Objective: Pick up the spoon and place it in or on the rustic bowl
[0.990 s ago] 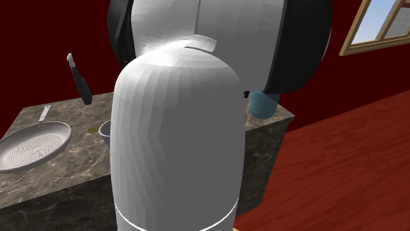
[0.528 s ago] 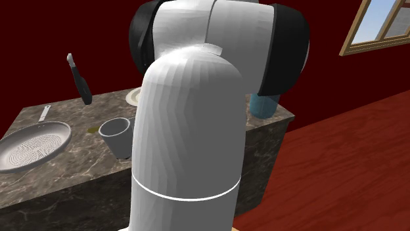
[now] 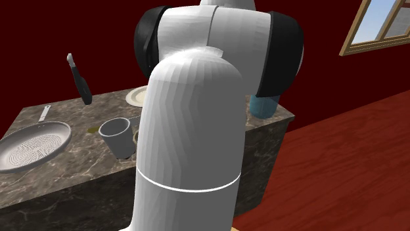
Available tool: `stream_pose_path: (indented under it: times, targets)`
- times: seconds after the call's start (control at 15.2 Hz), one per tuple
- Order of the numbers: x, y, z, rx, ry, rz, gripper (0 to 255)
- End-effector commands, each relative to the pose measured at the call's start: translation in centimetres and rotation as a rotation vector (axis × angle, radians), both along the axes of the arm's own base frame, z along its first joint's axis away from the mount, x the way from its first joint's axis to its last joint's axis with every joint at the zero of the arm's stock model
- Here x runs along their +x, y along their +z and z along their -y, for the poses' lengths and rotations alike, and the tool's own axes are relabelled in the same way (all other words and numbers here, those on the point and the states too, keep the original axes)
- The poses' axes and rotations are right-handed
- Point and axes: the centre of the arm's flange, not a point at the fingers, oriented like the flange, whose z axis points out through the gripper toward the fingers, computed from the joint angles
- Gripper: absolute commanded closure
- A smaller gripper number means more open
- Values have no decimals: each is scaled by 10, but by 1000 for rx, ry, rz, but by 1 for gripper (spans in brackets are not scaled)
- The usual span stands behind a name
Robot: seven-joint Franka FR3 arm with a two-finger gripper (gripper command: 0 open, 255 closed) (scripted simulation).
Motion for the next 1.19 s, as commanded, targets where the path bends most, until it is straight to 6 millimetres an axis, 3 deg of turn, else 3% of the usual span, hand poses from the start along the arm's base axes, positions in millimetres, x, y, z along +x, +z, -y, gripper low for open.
stream_pose_path:
  times: [0.0,0.13,0.2,0.79,1.12]
  targets:
    - [0,0,0,0,0,0,0]
    - [0,0,0,0,0,0,0]
    - [0,0,0,0,0,0,255]
    - [0,0,0,0,0,0,255]
    - [0,26,0,0,0,0,255]
